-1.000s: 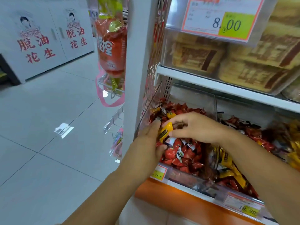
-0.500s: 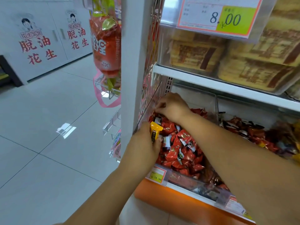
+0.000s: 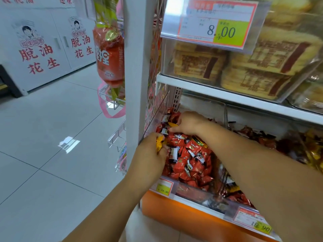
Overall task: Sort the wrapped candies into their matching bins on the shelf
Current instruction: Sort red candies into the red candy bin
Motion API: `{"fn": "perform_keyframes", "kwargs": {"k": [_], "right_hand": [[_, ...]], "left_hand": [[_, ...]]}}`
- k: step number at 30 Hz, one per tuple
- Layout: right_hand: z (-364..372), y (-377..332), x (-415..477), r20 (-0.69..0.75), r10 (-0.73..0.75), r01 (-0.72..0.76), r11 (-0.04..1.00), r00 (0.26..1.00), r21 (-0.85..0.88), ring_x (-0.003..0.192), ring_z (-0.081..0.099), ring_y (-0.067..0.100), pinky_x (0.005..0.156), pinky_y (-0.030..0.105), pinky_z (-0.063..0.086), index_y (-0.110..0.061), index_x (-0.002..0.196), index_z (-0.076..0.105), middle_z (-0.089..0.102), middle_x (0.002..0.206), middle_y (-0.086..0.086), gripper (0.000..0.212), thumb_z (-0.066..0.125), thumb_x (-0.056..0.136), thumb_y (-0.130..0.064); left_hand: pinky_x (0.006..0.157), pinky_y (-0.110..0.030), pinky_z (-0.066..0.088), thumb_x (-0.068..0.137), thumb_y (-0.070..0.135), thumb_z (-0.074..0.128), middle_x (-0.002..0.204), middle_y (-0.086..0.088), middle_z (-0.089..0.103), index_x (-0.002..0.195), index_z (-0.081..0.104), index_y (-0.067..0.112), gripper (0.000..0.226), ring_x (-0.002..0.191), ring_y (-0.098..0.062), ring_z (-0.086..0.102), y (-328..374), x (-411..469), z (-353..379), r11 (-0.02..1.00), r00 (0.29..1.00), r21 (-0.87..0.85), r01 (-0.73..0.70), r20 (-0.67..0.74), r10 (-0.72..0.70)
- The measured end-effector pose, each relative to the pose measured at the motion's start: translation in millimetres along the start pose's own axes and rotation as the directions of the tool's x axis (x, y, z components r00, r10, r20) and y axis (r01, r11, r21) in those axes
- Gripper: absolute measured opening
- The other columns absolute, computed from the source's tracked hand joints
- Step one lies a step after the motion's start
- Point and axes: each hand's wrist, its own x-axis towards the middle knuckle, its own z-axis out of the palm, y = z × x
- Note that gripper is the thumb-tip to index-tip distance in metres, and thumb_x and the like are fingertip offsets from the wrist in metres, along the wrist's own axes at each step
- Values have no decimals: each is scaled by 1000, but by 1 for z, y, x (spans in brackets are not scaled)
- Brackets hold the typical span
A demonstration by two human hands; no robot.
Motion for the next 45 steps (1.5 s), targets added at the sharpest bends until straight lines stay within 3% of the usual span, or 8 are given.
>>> {"fn": "perform_keyframes", "kwargs": {"k": [2,6,13,20,27,31,38,45], "right_hand": [[-1,-1,0,4,10,-10,1000,1000,16,88,58,19,70,28,41,-10,106,65,65,107,6,43,68,83,-47],[-32,9,-36,81,-40,-4,877,996,480,69,56,10,57,21,41,-17,103,66,66,87,0,27,75,79,-28],[-32,10,-82,148,-216,94,814,965,574,67,54,9,60,22,44,-20,105,67,68,93,6,20,70,84,-18],[-27,25,-34,164,116,-97,988,980,-123,60,58,14,64,25,49,-6,76,65,64,70,3,18,68,87,-20],[-5,25,-32,198,42,-7,985,979,-173,106,59,24,90,32,50,-11,125,60,62,121,5,51,74,81,-32],[-27,28,-42,165,-6,27,991,986,-128,84,54,19,62,26,41,-6,119,57,58,101,6,40,68,85,-24],[-33,-2,-50,57,-311,297,939,949,173,67,52,8,55,25,39,-27,119,54,53,85,-8,33,62,87,-26],[14,-33,-13,181,-257,313,835,949,-453,96,58,22,68,32,45,-25,114,63,63,104,-4,40,59,85,-53]], "left_hand": [[50,-8,37,96,20,52,78,13,52,121,53,19,25,60,-3,50,-2,2,-3,1000,1000,19,6,8,-6],[63,-13,45,94,38,53,76,6,59,124,55,26,32,72,-9,61,2,4,-5,998,999,-53,26,20,-25],[55,-27,43,97,37,50,51,12,58,81,70,18,32,48,-2,50,16,2,-4,955,994,-274,112,10,-113],[54,-31,41,94,32,51,76,-17,62,88,56,4,29,56,-21,49,7,1,-5,986,994,-122,112,27,-110],[53,-17,39,91,41,57,58,6,51,71,45,21,31,55,-6,49,4,-4,-16,996,991,-55,76,117,-69],[60,-24,45,91,44,55,65,1,59,73,47,21,30,62,-11,58,-3,-12,-22,1000,995,10,17,99,-18],[66,-31,51,93,44,48,72,4,63,85,49,28,18,70,-12,65,-4,-21,-29,998,999,46,-45,15,44],[61,-23,47,94,42,48,68,5,61,84,49,28,17,68,-8,63,-4,-21,-30,998,998,39,-57,23,56]]}}
